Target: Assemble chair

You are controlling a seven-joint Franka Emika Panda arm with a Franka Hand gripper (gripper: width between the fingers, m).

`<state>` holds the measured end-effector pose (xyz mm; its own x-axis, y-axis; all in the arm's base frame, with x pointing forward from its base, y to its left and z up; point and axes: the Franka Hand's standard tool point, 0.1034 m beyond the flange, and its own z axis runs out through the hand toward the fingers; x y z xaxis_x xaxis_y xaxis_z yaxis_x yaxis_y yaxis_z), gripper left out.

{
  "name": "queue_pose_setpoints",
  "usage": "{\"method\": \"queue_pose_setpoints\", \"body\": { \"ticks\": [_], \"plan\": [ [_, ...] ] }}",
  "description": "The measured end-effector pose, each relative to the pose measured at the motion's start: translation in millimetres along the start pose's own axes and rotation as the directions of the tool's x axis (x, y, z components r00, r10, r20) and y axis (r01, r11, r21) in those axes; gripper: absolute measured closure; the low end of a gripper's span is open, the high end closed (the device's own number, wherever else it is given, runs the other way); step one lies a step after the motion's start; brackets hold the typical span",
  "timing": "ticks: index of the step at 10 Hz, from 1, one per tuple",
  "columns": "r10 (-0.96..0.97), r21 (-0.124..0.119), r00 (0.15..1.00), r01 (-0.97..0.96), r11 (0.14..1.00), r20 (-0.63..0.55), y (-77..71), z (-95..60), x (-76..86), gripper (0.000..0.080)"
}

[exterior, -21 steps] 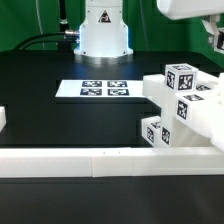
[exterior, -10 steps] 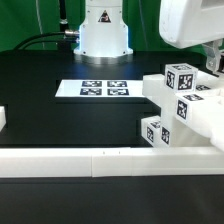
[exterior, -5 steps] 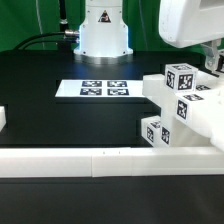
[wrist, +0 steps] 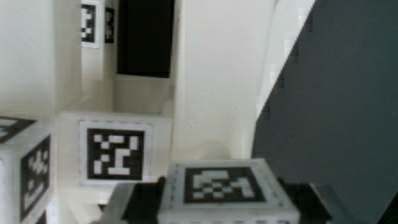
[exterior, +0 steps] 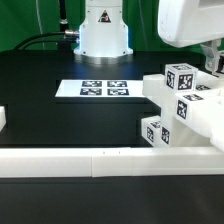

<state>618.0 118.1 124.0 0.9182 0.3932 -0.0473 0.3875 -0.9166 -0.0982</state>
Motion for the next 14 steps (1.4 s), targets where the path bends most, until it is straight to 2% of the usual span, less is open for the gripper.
{"method": "queue_pose_setpoints", "body": {
  "ticks": [5, 14],
  "plan": [
    [0.002, 0.005, 1.0, -0.003, 1.0, 0.004, -2.0, -7.1, -5.8, 0.0519],
    [0.007, 0.004, 1.0, -0.007, 1.0, 0.022, -2.2, 9.0, -8.8, 0.0519]
  ]
}}
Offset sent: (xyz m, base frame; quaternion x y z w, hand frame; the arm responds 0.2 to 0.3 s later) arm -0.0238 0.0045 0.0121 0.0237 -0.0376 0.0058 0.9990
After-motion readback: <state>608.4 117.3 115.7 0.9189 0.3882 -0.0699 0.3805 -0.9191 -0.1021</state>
